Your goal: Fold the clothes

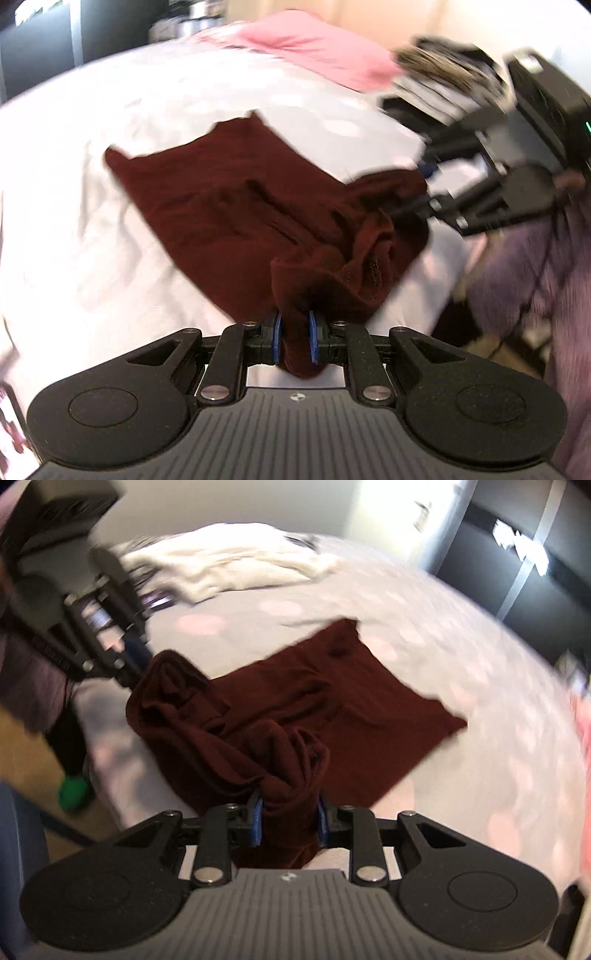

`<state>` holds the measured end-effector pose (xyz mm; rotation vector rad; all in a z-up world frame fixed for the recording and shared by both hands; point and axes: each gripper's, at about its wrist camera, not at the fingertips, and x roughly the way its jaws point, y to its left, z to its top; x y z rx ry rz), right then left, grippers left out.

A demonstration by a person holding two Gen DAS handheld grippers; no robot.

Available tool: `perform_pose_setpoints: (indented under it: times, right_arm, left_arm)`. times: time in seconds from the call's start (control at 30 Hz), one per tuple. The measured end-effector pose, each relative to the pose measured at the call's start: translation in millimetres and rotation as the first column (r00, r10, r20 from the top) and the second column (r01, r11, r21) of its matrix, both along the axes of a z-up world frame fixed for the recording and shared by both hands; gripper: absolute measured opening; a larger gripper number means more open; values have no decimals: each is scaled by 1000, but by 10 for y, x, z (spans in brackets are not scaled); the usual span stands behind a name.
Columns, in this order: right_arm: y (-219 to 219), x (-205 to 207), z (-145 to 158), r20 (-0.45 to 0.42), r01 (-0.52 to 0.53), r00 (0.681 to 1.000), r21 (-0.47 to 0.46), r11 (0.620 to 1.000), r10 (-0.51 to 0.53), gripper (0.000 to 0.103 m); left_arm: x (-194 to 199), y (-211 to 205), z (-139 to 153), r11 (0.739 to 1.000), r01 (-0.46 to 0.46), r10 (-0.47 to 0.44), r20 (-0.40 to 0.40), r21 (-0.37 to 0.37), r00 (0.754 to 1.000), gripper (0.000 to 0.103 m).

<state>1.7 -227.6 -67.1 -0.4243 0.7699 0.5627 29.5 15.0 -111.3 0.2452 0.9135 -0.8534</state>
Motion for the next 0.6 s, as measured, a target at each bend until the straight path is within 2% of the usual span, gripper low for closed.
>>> perform_pose_setpoints:
  times: [0.07,0.17,0.3,0.33,0.37,0.4,0.43,0.47,0.5,0.6]
  right_arm:
    - [-101,128,-221,-66,62,996,57,996,-58,30]
    - [-255,327,-326,-161,157,978,126,980,-136,31]
    - [-448,385,-384,-282,281,934,206,937,-218,37]
    - [-481,433,-411,-315,312,920,228,922,-233,39]
    - [-520,470,-423,-347,342,905,251,905,-246,46]
    - [-563,480,-413,-370,364,894,276,890,-251,47]
    - [-594,483,-404,-381,372,891,299,879,-247,48]
    - [-608,480,-391,-381,368,893,315,875,-239,55]
    - [-591,468,-372,-363,345,905,318,883,-223,63]
    - [-512,404,-337,-315,263,935,310,914,-162,69]
  left_arm:
    - [166,-29,-84,999,-47,46,-65,-12,997,13]
    - [326,-5,-162,993,-110,104,-143,-33,984,16]
    - [463,86,-185,982,-178,161,-209,-62,965,27]
    - [470,113,-194,980,-186,167,-220,-70,961,32]
    - [476,138,-202,978,-193,171,-230,-77,958,41]
    - [469,151,-203,978,-189,164,-229,-89,960,43]
    - [462,162,-204,978,-184,157,-227,-100,961,44]
    - [456,157,-196,979,-172,143,-226,-111,963,45]
    - [451,151,-189,980,-160,129,-225,-122,966,46]
    - [419,105,-169,983,-121,90,-208,-141,974,52]
